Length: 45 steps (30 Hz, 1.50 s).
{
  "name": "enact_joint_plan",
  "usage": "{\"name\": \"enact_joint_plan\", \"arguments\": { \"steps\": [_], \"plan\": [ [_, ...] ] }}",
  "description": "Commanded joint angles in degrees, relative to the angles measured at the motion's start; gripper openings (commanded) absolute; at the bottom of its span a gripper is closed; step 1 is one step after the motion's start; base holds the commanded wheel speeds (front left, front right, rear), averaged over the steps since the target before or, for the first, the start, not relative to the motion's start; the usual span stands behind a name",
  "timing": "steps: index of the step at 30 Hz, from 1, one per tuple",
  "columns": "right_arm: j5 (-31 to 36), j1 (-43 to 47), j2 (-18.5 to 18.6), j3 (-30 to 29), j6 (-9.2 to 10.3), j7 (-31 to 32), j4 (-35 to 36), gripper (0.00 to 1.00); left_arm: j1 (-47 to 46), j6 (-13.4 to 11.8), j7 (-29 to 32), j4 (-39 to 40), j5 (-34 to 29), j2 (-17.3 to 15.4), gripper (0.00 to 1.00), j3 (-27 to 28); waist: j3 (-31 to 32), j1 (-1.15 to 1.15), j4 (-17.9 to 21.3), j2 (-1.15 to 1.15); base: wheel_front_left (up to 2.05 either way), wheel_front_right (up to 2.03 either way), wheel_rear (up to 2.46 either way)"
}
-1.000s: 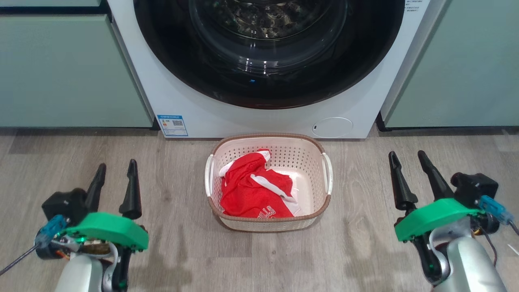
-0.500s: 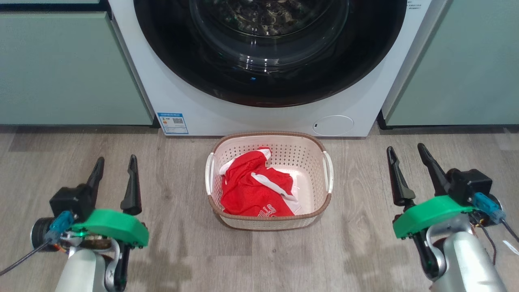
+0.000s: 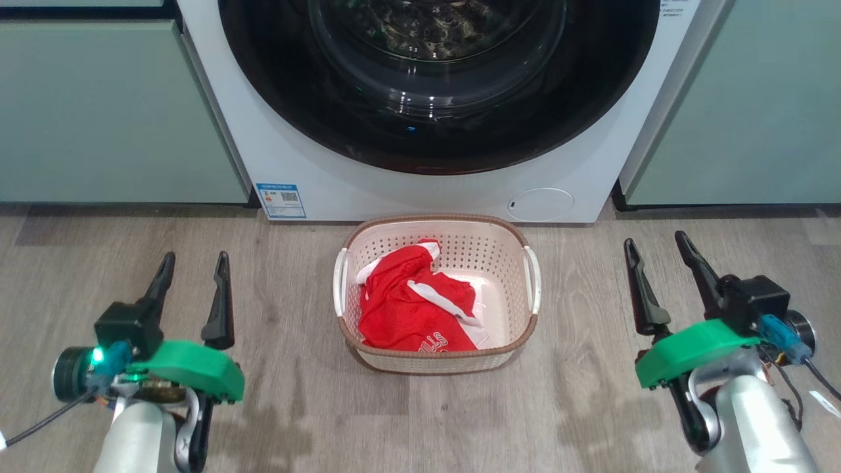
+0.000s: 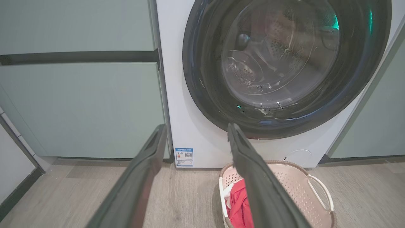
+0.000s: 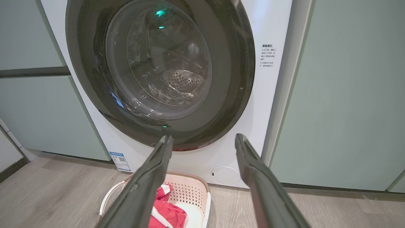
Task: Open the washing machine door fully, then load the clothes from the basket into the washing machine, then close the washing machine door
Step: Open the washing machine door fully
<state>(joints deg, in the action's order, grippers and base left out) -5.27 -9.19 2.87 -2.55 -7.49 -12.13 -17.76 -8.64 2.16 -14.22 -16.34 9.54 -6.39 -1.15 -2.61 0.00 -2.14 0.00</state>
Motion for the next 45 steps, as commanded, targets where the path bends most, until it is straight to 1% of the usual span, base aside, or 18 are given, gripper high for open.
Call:
{"name": "enact_joint_plan", "arguments": {
  "steps": [1, 14, 24, 30, 41, 45],
  "plan": [
    [-0.7, -2.8, 0.0, 1.1, 0.0, -0.8, 1.6, 1.0, -3.1, 0.1, -0.8, 1.4, 0.5, -0.7, 1.0, 1.9, 0.0, 0.0, 0.0, 0.0, 0.0, 0.0, 0.0],
    [-1.9, -2.6, 0.0, 1.0, 0.0, -1.0, 1.6, 1.0, -3.1, 0.0, -0.8, 1.0, 1.7, -0.8, 1.0, 1.6, -0.1, 0.0, 0.0, 0.0, 0.0, 0.0, 0.0],
    [-2.5, -2.9, 0.0, 0.9, 0.0, -1.1, 1.5, 1.0, -3.3, -0.8, -0.8, 1.4, 0.7, -1.5, 1.0, 0.9, -0.4, 0.0, 0.3, 0.0, 0.19, 0.23, -0.42],
    [-2.8, -3.1, 0.0, 0.8, 0.0, -1.2, 1.5, 1.0, -3.6, -0.8, -0.8, 1.6, 0.7, -1.6, 1.0, 0.8, -0.7, 0.0, 0.5, 0.0, 0.81, 0.88, -1.7],
    [-3.5, -3.5, 0.0, 0.8, 0.0, -1.6, 1.3, 1.0, -3.8, -0.7, -0.8, 1.9, 0.8, -1.8, 1.0, 0.6, -1.6, 0.0, 1.5, 0.0, 1.17, 1.25, -2.42],
    [-3.7, -3.6, 0.0, 0.8, 0.0, -1.7, 1.2, 1.0, -4.1, -0.2, -0.8, 2.3, 1.0, -1.9, 1.0, 0.4, -1.9, 0.0, 1.9, 0.0, 1.21, 1.26, -2.46]
  ]
}}
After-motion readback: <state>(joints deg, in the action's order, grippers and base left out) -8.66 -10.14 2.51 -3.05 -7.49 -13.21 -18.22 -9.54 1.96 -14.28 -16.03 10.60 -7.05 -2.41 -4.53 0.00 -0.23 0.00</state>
